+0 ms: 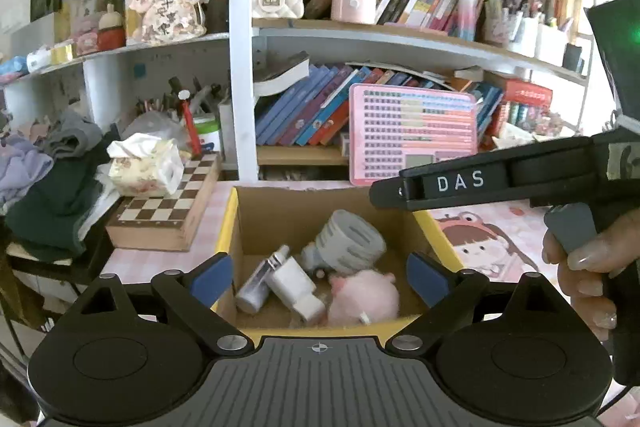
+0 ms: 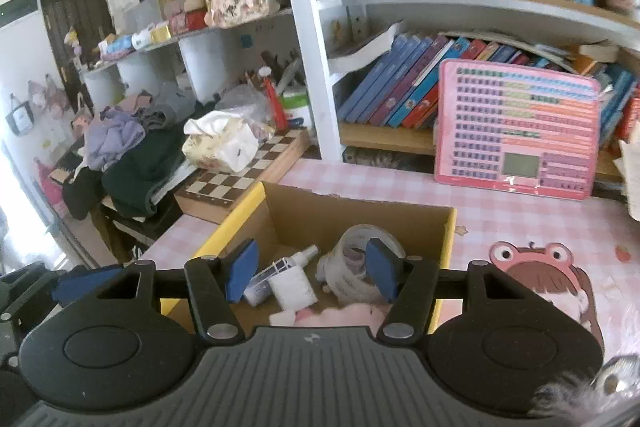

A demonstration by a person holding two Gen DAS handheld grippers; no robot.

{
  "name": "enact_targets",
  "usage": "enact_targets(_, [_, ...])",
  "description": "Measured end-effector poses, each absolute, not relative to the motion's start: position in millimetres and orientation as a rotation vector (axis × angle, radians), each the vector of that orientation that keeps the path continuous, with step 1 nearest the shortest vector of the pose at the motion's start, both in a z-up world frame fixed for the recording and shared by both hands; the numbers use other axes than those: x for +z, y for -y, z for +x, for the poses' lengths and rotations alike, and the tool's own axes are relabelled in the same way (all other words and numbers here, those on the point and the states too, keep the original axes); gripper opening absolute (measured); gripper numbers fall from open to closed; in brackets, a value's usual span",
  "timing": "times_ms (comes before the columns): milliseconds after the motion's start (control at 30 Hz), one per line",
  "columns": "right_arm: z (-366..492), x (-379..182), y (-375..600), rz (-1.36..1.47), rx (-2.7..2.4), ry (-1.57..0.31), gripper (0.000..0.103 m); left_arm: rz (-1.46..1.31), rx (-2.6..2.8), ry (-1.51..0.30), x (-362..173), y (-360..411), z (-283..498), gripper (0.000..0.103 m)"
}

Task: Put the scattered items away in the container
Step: 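Withdraw both open grippers up and away from the box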

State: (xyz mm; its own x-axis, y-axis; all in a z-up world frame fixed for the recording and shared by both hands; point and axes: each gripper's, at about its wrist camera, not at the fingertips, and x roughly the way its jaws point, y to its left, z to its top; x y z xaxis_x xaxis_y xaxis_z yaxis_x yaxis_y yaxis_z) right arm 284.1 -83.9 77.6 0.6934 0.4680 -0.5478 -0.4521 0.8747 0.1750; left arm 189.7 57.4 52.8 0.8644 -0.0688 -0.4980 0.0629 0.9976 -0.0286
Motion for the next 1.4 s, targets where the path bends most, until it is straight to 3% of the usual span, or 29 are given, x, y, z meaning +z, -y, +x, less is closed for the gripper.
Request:
enact_targets(367, [151,96,116,0.035,0.382,-0.474,0.070,-0.026,-0.065,-0.460,76,-63,91,0.099])
enact_targets(800, [22,43,145,-0.083,0.152,-0.461,0.084,0.025,-0.054,-0.528,34,-36,21,0.099])
enact_targets(1400, [-10,7,149,-0.045,0.109,-0.611,0.095,0.047,-0.041,-0.638,5,-23,-1,0.100])
